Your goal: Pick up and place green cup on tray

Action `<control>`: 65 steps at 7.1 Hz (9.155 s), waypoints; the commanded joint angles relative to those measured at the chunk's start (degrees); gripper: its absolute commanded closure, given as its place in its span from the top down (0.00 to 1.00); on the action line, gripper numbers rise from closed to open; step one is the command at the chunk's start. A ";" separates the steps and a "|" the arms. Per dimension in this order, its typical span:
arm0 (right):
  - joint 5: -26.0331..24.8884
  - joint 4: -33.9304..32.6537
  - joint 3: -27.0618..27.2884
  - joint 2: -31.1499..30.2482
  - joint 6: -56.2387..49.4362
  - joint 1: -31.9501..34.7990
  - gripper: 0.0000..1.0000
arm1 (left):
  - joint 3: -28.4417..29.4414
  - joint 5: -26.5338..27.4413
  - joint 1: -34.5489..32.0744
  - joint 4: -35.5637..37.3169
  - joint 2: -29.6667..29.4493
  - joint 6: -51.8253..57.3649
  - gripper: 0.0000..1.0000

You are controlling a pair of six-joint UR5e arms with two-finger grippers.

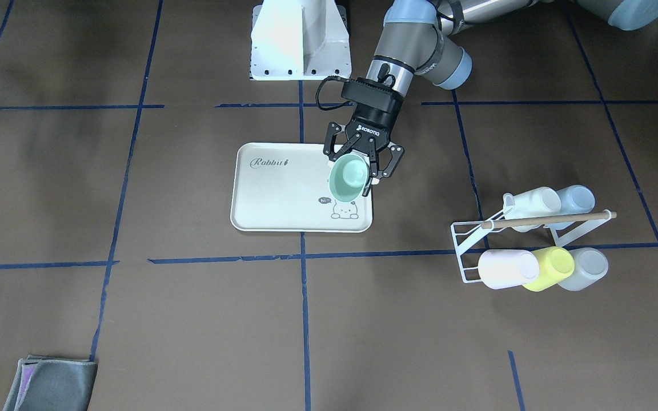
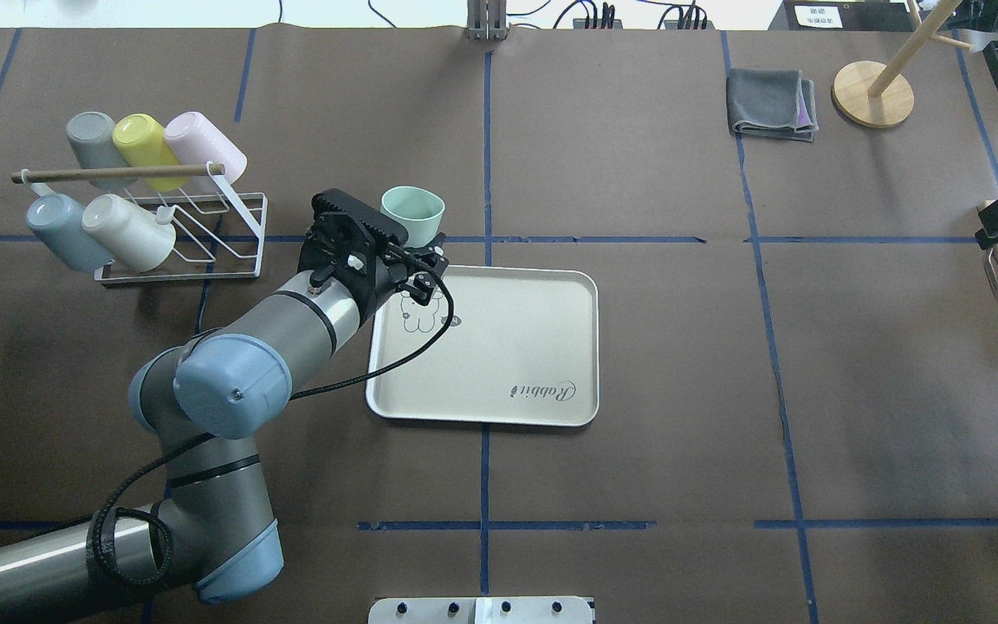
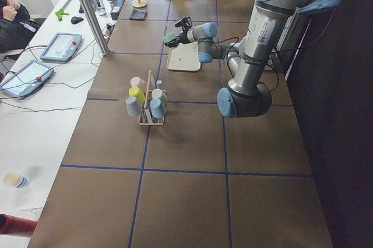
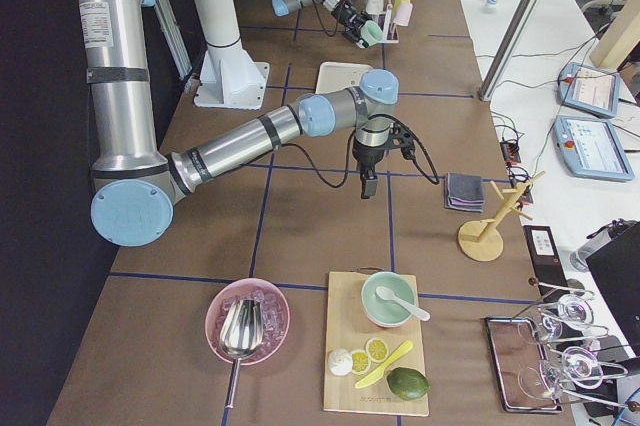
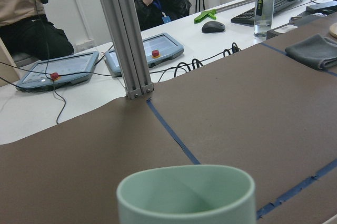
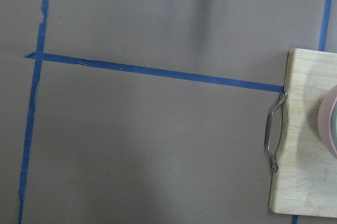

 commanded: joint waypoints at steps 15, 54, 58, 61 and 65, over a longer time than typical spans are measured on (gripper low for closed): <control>0.17 0.00 -1.42 -0.03 -0.09 0.06 1.00 | 23.65 12.46 8.91 -31.46 -6.89 1.48 0.13; 0.17 0.00 -1.50 0.41 0.00 0.50 1.00 | -9.80 0.48 -1.50 25.92 -9.09 5.91 1.00; 0.52 0.09 -1.42 0.50 -0.09 1.82 1.00 | -16.07 -44.73 -31.44 47.96 -5.42 6.83 1.00; 0.69 0.09 -1.15 0.50 -0.09 1.99 1.00 | -15.28 -53.10 -45.29 61.98 -2.50 24.46 1.00; 3.86 0.09 -1.33 0.24 -0.17 3.75 1.00 | -8.46 -63.91 -61.37 72.16 6.18 43.44 1.00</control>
